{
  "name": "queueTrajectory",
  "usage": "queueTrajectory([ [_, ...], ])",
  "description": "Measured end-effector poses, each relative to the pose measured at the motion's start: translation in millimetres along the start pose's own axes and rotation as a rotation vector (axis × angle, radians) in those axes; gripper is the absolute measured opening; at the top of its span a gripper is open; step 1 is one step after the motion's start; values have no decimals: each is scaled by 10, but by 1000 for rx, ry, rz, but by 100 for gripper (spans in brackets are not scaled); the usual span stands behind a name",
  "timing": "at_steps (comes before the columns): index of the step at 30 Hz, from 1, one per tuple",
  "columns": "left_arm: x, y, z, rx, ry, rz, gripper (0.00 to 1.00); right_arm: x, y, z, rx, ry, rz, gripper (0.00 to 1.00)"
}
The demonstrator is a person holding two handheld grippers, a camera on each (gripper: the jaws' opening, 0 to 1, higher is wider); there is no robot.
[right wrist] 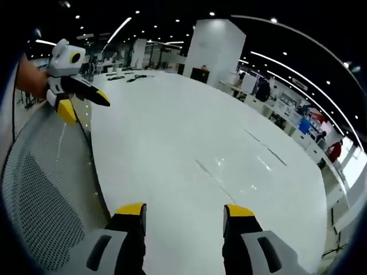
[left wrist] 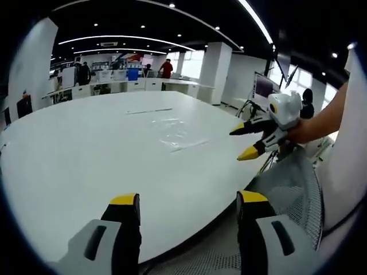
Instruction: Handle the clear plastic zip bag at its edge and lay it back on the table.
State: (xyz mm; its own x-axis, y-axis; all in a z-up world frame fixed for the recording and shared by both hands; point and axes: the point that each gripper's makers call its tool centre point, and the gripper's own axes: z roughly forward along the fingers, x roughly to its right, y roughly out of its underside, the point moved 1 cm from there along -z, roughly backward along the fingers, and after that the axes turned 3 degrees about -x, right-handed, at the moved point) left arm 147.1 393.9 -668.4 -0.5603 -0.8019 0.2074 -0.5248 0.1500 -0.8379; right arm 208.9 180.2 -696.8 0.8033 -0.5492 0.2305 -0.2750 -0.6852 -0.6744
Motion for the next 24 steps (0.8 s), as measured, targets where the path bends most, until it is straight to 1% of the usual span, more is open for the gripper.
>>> queueTrajectory([
  [2,3,-31,-16,16,5,-5,67,41,3,26,-5,0,-4,50],
  [4,-5,-41,-30,28,10,-8,67,80,21,51,-18,3,-26,48],
  [10,46,-93,-58,48,19,-1,65,221,58,148,-43,12,-73,43],
  [12,62,-119,-66,55,20,-4,65,275,82,184,-63,17,-107,41],
  [17,106,-134,-64,46,14,5,64,401,88,263,-78,25,-140,40],
  [21,87,-153,-74,52,7,-4,64,508,113,322,-102,25,-202,36],
  [24,93,-172,-82,56,4,-8,64,577,138,362,-120,29,-230,34],
])
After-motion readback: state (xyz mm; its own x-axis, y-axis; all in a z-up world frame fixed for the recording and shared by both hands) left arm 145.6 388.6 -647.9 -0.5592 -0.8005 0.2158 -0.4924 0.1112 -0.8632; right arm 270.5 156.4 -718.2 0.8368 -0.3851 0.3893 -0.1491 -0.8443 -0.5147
